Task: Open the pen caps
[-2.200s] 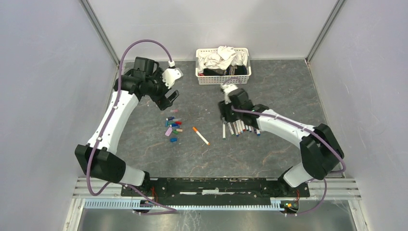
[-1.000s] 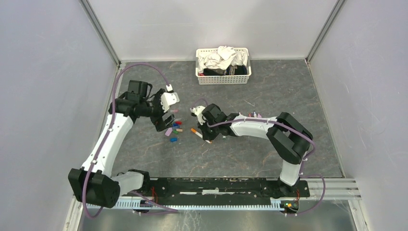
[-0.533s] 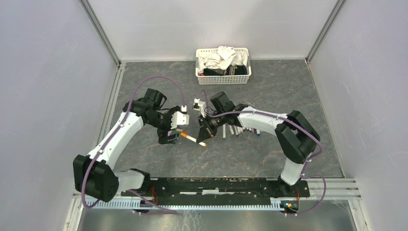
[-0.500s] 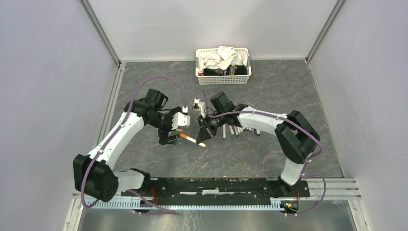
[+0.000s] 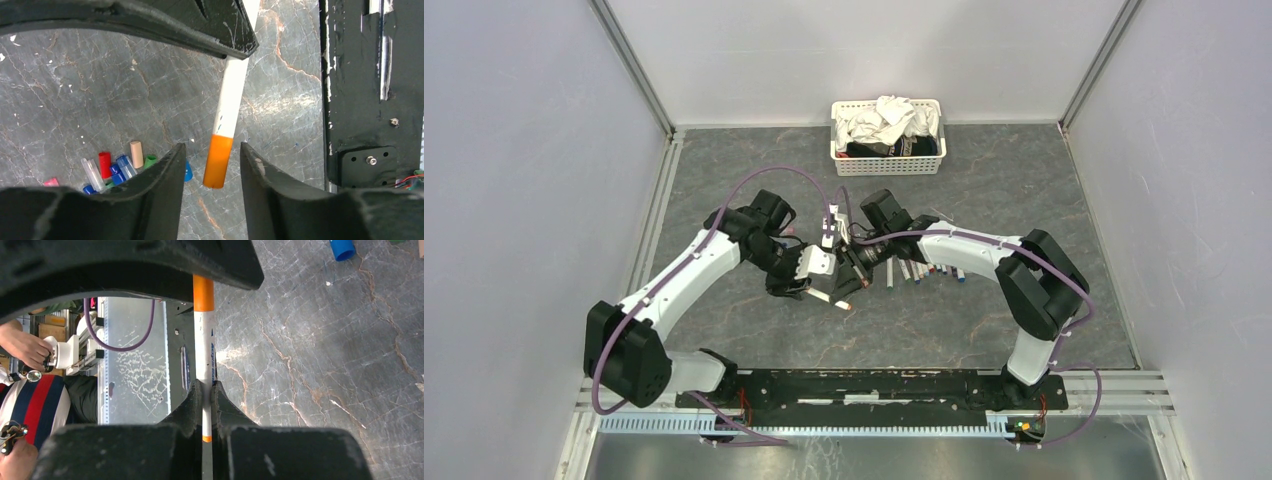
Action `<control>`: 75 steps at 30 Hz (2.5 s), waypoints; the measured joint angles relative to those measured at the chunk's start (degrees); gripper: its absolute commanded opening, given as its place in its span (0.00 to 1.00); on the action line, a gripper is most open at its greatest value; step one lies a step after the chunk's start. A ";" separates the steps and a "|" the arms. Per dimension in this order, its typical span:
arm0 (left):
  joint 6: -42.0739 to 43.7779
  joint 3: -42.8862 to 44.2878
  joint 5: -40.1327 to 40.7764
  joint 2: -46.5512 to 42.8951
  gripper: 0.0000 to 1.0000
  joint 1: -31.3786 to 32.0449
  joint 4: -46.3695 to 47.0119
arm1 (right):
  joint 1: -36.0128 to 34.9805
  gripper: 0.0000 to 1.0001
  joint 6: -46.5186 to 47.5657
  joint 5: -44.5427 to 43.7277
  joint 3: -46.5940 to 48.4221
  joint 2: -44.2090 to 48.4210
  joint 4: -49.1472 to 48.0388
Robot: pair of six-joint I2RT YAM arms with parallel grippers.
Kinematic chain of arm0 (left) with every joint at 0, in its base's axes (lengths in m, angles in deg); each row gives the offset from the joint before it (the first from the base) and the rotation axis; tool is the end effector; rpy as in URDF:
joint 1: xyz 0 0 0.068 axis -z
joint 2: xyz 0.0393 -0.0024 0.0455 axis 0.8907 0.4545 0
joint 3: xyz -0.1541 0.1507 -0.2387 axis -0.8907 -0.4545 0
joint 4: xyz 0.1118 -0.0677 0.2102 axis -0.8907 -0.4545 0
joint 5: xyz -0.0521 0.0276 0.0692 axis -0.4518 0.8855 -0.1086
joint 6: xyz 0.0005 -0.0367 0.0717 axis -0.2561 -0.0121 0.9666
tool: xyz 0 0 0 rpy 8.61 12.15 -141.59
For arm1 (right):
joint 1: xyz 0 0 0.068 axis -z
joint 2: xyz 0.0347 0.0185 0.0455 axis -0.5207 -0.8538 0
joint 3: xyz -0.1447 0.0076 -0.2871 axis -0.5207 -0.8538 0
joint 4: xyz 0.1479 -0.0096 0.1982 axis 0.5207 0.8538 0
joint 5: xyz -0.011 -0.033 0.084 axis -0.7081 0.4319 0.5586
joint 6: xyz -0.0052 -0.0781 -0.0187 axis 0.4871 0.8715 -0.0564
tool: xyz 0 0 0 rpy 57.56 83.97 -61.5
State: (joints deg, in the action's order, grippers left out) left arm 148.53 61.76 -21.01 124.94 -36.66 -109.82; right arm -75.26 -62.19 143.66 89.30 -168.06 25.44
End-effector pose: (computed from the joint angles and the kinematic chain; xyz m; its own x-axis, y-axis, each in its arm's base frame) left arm 0.1700 -0.1279 0.2854 0.1238 0.7924 -0.5973 0.9889 -0.1483 0.0082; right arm 0.2329 0.3053 0.2477 -0.6790 -0.5072 -0.5309 -0.6573 0.0978 0.7473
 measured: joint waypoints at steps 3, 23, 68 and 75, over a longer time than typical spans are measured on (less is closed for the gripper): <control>0.00 0.02 -0.07 0.11 0.42 0.63 -0.15 | 0.00 0.00 -0.39 0.55 0.57 0.00 -0.04; 2.73 2.62 0.90 1.77 0.02 2.21 -3.26 | -2.58 0.40 -9.86 2.10 3.72 -5.75 -8.74; -3.80 -3.06 9.88 15.02 0.15 -5.66 21.88 | 14.40 0.14 -5.31 -45.70 -9.49 9.60 -0.07; -6.88 -3.34 11.50 16.94 0.31 -4.09 25.66 | 14.43 0.20 -5.68 -56.54 -9.49 5.22 -2.86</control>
State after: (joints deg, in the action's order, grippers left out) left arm 141.64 58.41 -9.52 141.88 -40.75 -84.16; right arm -60.83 -67.88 87.12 79.81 -162.83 22.58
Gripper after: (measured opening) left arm 0.267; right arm 0.201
